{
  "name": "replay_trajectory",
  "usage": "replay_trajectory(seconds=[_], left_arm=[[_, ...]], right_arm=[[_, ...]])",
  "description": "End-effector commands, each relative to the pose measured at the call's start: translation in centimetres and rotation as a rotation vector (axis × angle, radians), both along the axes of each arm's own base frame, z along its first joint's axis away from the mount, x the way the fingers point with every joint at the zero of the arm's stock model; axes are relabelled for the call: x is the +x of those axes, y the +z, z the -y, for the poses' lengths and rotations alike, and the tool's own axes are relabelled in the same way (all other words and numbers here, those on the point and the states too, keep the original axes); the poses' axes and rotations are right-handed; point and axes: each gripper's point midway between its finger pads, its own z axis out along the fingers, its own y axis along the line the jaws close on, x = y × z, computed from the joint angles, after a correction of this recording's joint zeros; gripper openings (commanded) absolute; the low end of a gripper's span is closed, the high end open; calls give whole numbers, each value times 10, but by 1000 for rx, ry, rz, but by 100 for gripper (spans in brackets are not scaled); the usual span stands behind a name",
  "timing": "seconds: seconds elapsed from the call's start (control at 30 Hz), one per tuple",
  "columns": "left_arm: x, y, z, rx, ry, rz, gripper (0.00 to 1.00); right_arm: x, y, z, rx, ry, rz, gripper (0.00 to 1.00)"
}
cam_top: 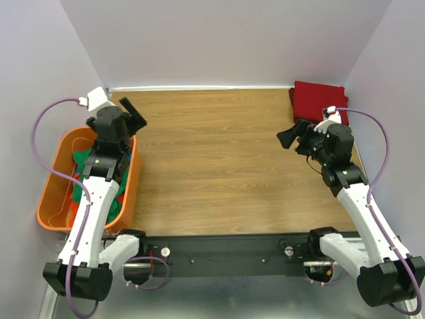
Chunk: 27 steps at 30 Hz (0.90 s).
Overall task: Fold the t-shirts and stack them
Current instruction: Grab the tshirt from the pile
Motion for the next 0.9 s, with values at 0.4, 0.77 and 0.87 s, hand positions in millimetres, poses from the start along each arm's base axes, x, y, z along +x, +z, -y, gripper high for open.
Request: replay_trajectory(seconds=[0.4,0.77,0.87], left_arm=[[-73,-176,-167,-150,762,-429,93],[-85,-210,-181,-192,765,-528,10],[-81,-165,-187,-158,758,-440,0]], right_arm=[[-5,-13,-5,-2,37,-51,100],[-3,-26,-6,2,39,-90,100],[-4,-27,-7,3,41,-92,100]])
